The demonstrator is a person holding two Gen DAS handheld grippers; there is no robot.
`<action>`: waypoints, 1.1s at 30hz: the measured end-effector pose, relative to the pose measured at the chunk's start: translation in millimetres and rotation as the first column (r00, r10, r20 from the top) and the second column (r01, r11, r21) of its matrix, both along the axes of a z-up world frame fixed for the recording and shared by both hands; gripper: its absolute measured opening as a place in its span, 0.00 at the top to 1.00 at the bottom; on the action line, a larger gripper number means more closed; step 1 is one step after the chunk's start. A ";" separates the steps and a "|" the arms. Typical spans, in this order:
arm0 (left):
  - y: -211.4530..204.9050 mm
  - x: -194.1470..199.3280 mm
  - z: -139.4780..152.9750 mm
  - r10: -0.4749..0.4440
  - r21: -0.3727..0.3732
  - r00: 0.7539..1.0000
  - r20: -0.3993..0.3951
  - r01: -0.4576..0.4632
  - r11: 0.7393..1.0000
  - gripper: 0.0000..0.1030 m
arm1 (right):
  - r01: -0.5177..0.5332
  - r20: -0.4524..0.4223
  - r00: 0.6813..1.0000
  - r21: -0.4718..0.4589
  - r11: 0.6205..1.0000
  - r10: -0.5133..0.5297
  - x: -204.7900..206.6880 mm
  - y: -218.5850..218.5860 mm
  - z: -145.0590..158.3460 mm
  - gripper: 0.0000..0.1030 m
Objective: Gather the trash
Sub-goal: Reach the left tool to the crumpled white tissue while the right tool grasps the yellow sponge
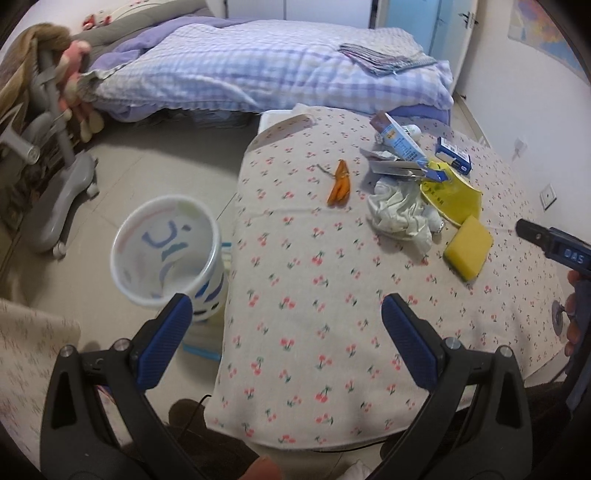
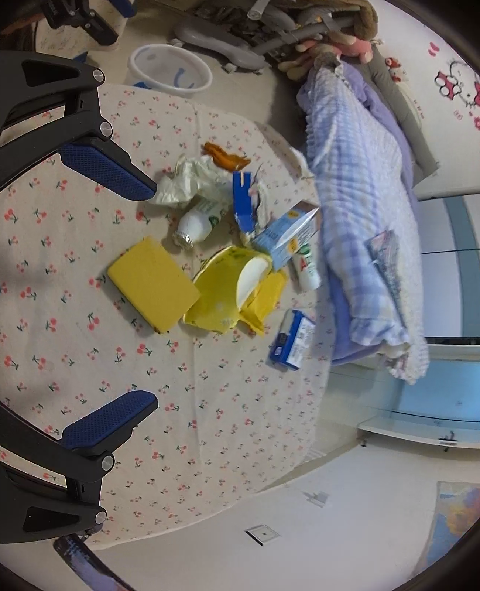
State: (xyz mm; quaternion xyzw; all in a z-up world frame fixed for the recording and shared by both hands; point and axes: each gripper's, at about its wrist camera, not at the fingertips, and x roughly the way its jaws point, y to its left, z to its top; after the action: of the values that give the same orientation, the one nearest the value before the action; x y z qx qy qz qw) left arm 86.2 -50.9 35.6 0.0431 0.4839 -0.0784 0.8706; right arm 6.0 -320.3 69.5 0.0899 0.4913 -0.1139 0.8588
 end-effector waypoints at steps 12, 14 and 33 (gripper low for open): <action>-31.6 56.9 -34.6 -0.043 -0.004 0.995 -0.092 0.043 0.999 0.01 | 0.141 -0.214 0.974 0.344 0.928 -0.069 50.4 -42.7 -95.3 0.03; -41.3 66.0 -37.6 -0.058 -0.029 0.993 -0.099 0.056 0.998 0.01 | 0.139 -0.231 0.971 0.332 0.933 -0.062 52.3 -42.1 -101.5 0.10; -122.7 120.9 -80.1 -0.083 -0.170 0.981 -0.173 0.053 0.984 0.31 | 0.176 -0.206 0.973 0.394 0.902 -0.100 -3.3 -87.5 -81.6 0.37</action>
State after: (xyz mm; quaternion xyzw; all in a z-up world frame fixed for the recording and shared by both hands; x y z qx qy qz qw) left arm 207.0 -173.6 -44.5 -0.0198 0.5502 -0.1516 0.8209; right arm 2.7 -407.9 -12.1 0.2918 0.5726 -0.0769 0.7623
